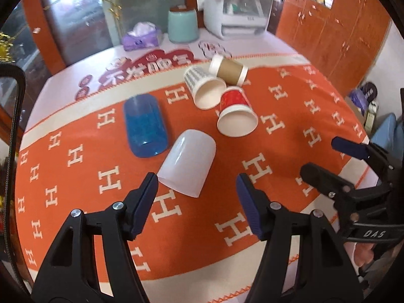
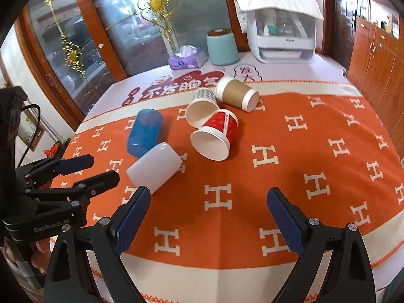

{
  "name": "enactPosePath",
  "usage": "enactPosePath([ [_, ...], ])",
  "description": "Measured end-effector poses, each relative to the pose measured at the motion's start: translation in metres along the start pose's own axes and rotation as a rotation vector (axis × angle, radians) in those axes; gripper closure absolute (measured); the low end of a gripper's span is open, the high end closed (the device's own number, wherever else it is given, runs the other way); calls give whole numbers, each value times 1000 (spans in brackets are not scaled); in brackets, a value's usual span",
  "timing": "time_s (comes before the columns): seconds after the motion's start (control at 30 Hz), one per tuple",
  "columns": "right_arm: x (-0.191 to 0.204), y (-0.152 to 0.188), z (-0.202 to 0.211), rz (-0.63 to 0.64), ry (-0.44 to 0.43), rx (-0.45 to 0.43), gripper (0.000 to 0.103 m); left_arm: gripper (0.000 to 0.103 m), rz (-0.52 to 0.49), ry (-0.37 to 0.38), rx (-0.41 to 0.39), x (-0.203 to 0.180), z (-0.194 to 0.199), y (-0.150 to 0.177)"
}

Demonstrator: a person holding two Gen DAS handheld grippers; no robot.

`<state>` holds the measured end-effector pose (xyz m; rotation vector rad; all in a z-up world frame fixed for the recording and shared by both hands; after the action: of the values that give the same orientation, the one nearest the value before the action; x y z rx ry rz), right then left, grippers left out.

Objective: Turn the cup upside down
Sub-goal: 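Move the left gripper to the white cup lying on its side and close on it, then lift the white cup with the left gripper and turn its opening downward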

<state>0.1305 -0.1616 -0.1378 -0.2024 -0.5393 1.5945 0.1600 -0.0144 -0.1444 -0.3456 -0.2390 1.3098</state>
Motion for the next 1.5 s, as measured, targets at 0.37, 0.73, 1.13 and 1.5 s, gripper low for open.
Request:
enactPosePath([
  [0.37, -24, -2, -53, -71, -28, 81, 9, 41, -83, 35, 232, 8, -90, -15],
  [0.73, -31, 10, -73, -90, -42, 124, 9, 41, -157, -35, 304, 2, -121, -28],
  [1.13, -44, 16, -74, -133, -60, 126, 9, 41, -186, -101, 413, 1, -148, -25],
  [1.5, -51, 26, -63, -175, -90, 121, 9, 42, 91, -11, 388, -1, -105, -1],
])
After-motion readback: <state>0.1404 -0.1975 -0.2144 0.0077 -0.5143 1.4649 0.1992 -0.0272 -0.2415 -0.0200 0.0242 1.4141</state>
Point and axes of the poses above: each gripper's, at about its wrist camera, not at the fingertips, and z roughly against the way its jaws point, x to its left, y to its underside, the point moved 9 cm from there along -z, roughly the way its jaws point, and after that the axes turned 8 degrees about x, right-handed, at the moved point
